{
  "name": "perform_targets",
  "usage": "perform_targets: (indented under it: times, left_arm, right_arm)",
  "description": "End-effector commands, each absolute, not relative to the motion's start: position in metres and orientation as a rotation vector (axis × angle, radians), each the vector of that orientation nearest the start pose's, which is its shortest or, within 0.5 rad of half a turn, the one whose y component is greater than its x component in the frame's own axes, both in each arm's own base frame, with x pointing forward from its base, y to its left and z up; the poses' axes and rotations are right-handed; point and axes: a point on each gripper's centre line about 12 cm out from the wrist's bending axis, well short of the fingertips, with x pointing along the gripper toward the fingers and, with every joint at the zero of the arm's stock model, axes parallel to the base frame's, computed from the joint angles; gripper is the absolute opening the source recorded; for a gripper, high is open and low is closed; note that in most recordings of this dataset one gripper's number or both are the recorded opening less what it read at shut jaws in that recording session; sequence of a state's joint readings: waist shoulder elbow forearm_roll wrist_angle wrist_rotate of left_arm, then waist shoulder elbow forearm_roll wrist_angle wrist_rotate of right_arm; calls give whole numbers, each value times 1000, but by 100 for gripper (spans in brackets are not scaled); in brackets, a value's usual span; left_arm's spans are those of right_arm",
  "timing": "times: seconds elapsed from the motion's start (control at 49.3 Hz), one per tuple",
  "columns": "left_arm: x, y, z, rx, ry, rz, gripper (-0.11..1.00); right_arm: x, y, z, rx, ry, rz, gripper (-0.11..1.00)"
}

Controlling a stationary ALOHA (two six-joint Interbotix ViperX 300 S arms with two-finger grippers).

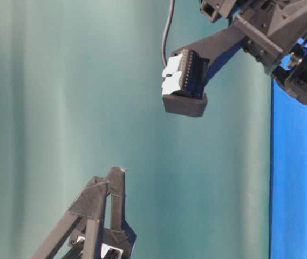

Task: Handover the blue block to the right arm after grasping it with the left arm, then place it in the designated position.
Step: 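Rotate the right gripper downward and lower the cube toward the table, then open the right gripper to release the cube on the table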

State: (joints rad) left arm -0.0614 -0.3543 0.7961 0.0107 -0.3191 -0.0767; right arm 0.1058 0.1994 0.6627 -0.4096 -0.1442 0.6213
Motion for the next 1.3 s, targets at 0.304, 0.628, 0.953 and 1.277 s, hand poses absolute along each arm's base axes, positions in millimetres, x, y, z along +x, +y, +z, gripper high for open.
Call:
perform_targets:
  times: [0.304,0.628,0.953,1.277]
  left_arm:
    - [339,-21,298,-64,91,-62,93]
    - [338,-23,298,-64,91,-67,93]
    - [338,-23,298,-64,91,-67,93]
    - [339,-23,298,-64,93,-67,93]
  right_arm:
    - [404,48,115,210,707,69,94]
    - [399,50,143,197,677,66,89]
    - [380,49,210,162,641,20,88]
    - [346,37,270,130,588,-34,88]
